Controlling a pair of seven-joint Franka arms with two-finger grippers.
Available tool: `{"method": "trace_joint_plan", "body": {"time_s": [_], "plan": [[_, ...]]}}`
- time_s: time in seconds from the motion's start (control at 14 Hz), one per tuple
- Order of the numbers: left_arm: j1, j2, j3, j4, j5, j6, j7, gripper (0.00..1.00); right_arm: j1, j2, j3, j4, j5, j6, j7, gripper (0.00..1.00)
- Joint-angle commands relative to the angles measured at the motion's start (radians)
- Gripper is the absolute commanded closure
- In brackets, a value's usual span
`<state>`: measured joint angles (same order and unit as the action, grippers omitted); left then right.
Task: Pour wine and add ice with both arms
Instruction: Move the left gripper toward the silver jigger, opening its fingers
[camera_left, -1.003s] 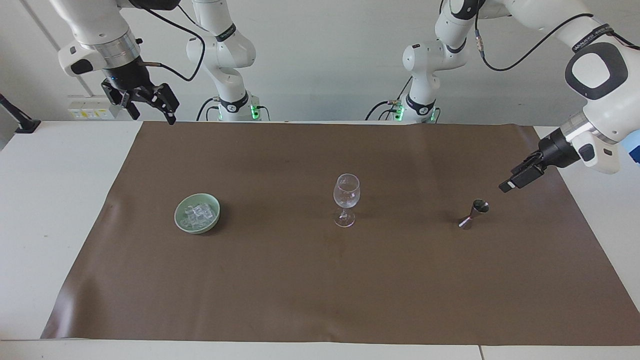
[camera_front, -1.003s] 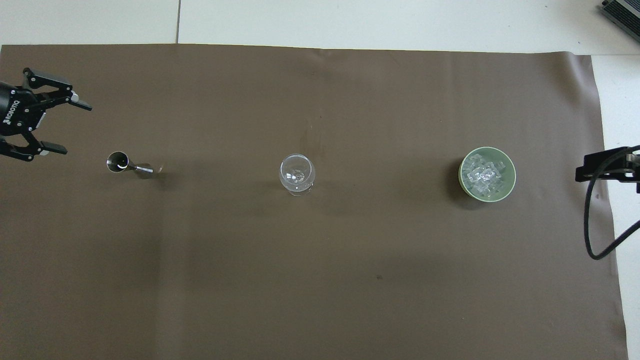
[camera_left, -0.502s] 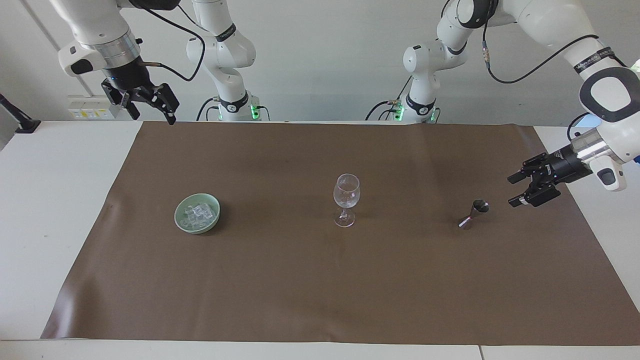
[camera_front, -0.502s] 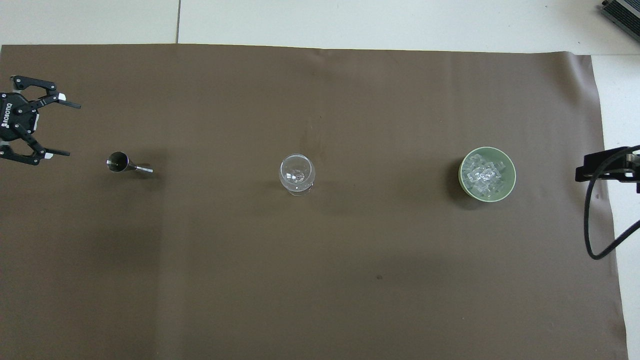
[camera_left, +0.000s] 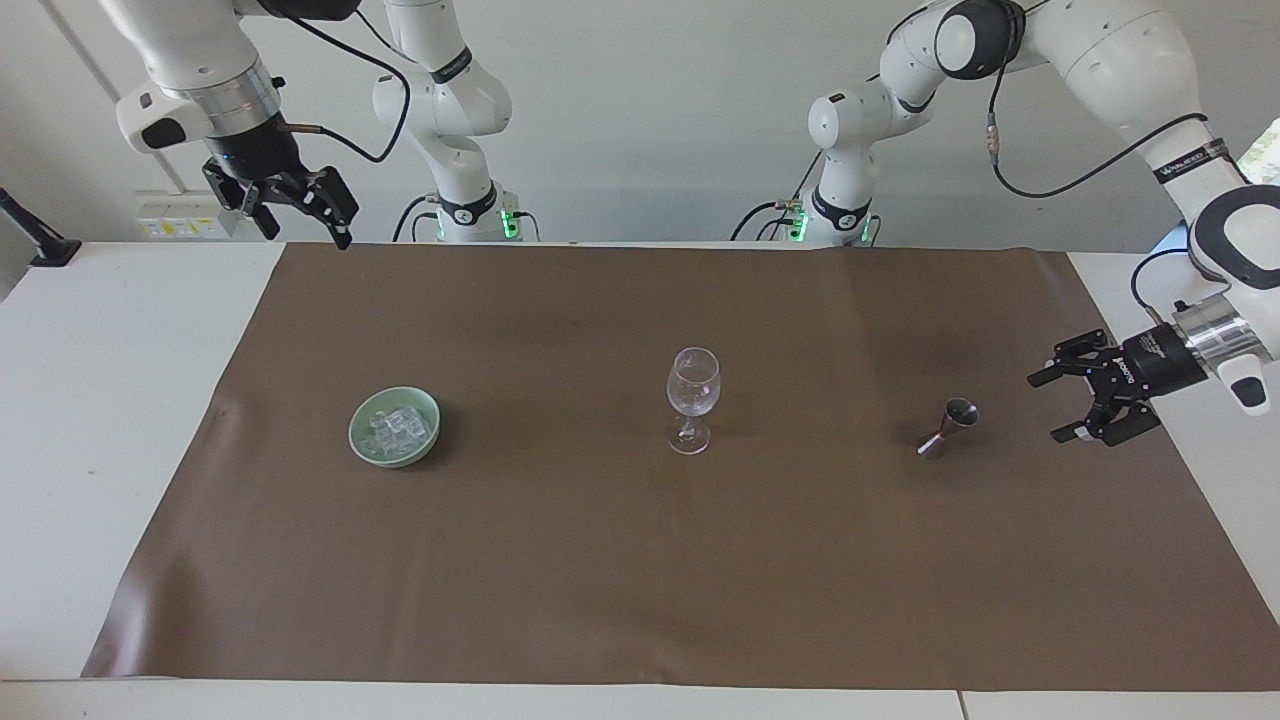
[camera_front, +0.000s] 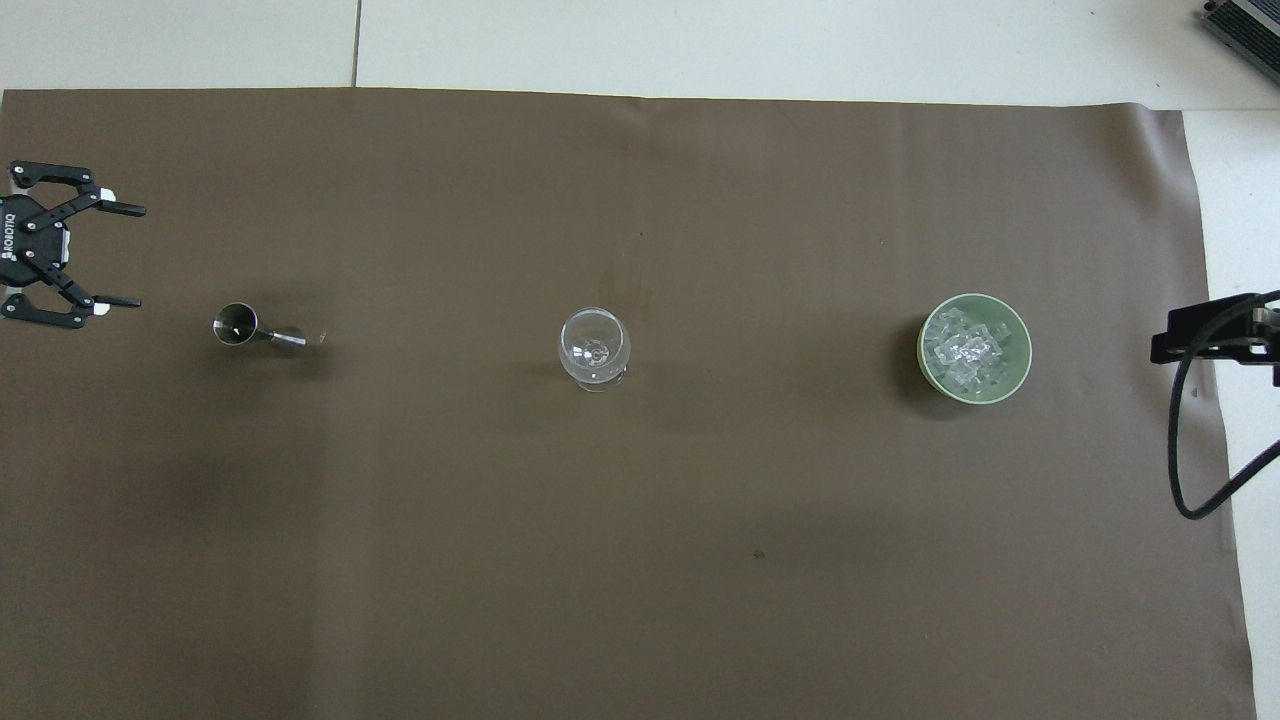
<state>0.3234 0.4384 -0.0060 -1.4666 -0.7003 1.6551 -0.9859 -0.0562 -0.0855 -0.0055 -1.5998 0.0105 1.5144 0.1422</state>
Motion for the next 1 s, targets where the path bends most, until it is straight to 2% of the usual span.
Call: {"method": "trace_joint_plan", "body": {"time_s": [0.0, 0.43, 0.72, 0.93], "plan": [[0.005, -0.009, -0.005, -0.034, -0.021, 0.037, -0.019, 0.0, 0.001, -0.017, -0.004, -0.014, 0.006, -0.003, -0.021, 0.0], [0.094, 0.068, -0.012, -0.055, -0.087, 0.029, -0.011, 0.0, 0.001, -0.017, -0.004, -0.014, 0.006, -0.003, -0.021, 0.0], [0.138, 0.066, -0.011, -0.222, -0.204, 0.055, 0.055, 0.0, 0.001, -0.017, -0.005, -0.014, 0.006, -0.003, -0.021, 0.0], [0.146, 0.026, -0.008, -0.371, -0.292, 0.081, 0.147, 0.0, 0.001, -0.017, -0.004, -0.014, 0.006, -0.003, -0.021, 0.0]]}}
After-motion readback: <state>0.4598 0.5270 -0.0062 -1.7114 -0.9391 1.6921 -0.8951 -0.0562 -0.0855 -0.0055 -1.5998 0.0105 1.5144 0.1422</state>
